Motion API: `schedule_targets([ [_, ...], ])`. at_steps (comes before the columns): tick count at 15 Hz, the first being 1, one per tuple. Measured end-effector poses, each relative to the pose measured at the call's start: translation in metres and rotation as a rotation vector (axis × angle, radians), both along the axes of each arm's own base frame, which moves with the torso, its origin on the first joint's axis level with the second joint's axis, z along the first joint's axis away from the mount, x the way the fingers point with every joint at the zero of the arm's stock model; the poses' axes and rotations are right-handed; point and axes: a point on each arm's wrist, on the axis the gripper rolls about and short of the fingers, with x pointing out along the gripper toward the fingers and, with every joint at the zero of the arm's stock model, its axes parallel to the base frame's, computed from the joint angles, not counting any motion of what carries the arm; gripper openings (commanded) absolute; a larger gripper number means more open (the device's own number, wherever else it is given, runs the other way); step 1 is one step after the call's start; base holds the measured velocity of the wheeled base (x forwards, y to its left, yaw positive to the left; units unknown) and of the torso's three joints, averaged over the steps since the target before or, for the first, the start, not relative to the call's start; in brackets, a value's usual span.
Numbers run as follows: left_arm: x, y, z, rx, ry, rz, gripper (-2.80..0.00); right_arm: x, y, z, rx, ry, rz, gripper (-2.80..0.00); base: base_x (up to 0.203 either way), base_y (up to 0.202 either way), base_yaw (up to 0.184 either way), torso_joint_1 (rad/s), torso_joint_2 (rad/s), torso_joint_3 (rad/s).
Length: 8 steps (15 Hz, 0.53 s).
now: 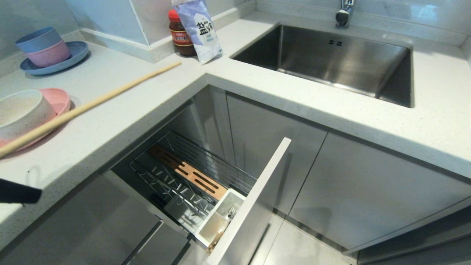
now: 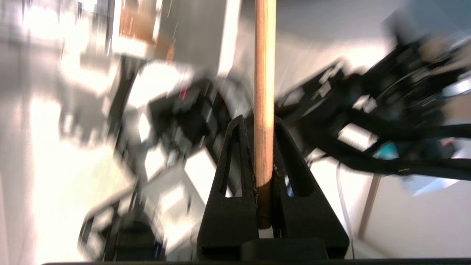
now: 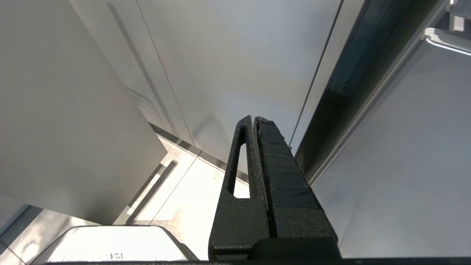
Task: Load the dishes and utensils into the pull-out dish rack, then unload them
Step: Take the chopsticks out of the cupboard
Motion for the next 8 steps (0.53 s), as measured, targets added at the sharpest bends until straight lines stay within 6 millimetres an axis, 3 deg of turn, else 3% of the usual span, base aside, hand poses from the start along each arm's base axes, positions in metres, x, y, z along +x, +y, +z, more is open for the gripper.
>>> schedule_targets([
  [4, -0.018, 0.02, 0.006, -0.139, -0.211, 0.005, -2.8, 0.0, 0.0, 0.0, 0.0, 0.0, 0.0, -2.8, 0.0, 0.0, 0.0, 0.0, 0.0, 0.0],
  [8, -0.021, 0.032, 0.009, -0.147, -0.416, 0.233, -2.8, 0.0, 0.0, 0.0, 0.0, 0.0, 0.0, -2.8, 0.0, 0.0, 0.0, 0.0, 0.0, 0.0],
])
